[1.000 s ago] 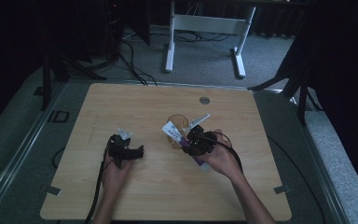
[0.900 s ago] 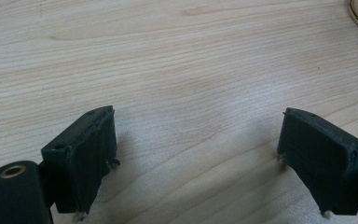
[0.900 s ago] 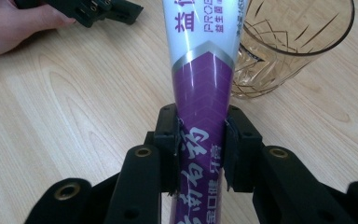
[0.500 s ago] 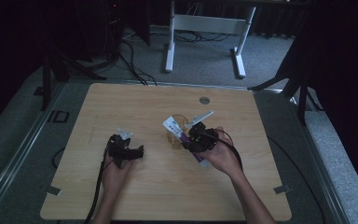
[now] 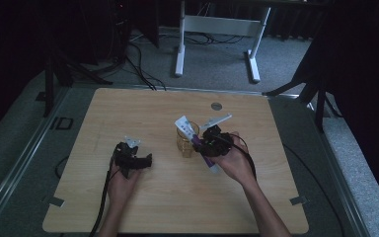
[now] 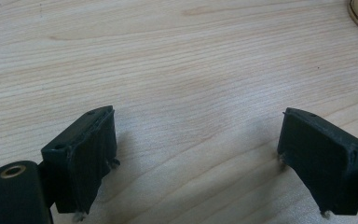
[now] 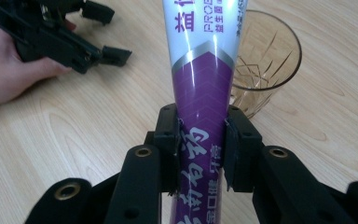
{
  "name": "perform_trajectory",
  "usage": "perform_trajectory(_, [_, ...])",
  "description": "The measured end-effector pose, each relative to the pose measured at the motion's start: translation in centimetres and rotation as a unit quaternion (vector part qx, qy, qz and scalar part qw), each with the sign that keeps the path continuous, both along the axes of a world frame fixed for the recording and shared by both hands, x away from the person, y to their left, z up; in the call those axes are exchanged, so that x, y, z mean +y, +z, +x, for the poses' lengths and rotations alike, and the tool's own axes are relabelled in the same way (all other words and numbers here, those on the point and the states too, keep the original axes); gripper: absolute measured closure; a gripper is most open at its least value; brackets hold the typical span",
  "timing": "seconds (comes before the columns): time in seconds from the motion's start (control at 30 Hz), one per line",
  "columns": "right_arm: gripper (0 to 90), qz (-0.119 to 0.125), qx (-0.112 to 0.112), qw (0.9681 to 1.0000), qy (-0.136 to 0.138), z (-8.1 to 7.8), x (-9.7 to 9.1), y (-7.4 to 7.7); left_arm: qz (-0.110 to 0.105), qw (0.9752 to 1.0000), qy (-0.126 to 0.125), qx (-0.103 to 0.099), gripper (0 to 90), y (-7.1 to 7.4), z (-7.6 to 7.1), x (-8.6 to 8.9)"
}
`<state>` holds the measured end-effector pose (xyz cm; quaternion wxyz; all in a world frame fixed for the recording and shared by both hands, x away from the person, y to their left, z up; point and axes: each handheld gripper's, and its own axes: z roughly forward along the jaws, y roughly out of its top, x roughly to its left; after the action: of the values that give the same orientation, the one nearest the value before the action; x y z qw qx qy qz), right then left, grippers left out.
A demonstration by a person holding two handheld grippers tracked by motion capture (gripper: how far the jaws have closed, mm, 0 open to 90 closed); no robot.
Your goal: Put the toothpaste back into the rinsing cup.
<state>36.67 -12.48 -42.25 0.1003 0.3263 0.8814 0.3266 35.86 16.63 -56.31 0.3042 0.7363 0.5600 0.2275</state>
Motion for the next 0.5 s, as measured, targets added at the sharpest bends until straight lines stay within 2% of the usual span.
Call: perform_trajectory(0.5, [70.4, 0.029, -0.012, 0.9994, -0.013, 0.43, -0.19, 0.34, 0.000, 1.0000, 0.000, 0.000, 11.9, 0.00, 0.00, -0.01])
